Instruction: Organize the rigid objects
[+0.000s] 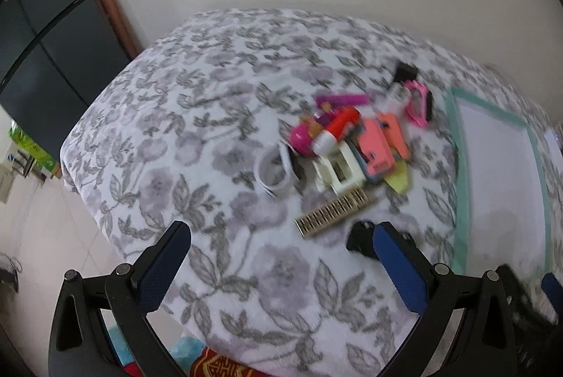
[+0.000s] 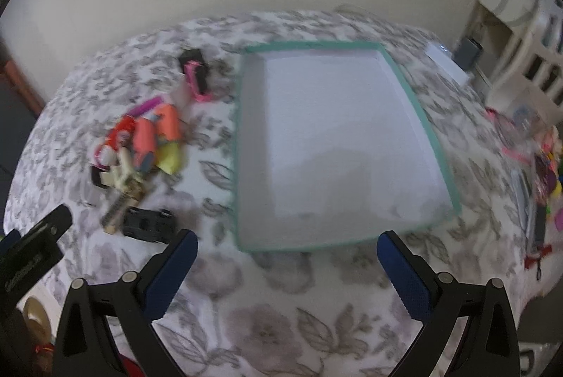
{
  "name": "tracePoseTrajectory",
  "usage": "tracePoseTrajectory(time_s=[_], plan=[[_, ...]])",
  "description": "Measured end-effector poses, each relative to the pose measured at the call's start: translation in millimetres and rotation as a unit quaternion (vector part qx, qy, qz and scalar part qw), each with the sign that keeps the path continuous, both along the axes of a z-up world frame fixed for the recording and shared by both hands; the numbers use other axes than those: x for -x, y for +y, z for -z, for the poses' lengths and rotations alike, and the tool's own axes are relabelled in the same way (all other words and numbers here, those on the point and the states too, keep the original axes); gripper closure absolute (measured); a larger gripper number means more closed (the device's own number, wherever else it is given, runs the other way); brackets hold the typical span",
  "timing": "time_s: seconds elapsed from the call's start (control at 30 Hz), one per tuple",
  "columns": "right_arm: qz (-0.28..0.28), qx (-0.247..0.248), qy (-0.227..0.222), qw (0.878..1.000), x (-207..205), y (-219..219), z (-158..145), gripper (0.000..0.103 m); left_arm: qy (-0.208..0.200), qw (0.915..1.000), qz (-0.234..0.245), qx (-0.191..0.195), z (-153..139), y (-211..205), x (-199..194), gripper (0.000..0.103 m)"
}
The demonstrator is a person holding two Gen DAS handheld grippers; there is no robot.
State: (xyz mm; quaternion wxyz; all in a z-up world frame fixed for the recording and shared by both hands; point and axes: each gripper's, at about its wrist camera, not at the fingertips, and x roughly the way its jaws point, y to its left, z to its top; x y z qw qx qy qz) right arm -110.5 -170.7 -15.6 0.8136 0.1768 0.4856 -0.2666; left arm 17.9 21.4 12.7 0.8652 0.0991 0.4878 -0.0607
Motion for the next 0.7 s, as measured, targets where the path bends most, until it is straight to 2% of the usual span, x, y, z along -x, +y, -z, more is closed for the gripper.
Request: tracePoseTrajectory(time_s=[0.1,0.23,0.33,0.57,0.7], plan=[[-0.031,-0.003,-0.009,0.999,-15.9,12.2,-1.2,0.000,0.006,0.9996,-0.027,0.007,1.9,13.5,-14.2,0.000],[-0.057,-0.025,-0.012,0.998,-39.3,25.6,5.2,0.000,0.055,0.9964,-0.059,0.023,16.2,34.5,-34.7,0.000],[-0.080,-0.033,-0.006,0.996,-55.4,38.4,12.5,0.000,0.073,0.9941,-0.077,0.024,25.2,44.5,-43.7,0.000],[-0.132,-0.040,0.028,0.990,-88.0,65.3,36.9,0.001,0.132,0.9855,-0.101,0.034,54.0,52.7,-58.0,0.000],[-0.134,-0.062,0.047,0.988,-99.1,68.9,54.6,0.002,0.147,0.9807,-0.123,0.039,64.1,58.0,-64.4,0.000]])
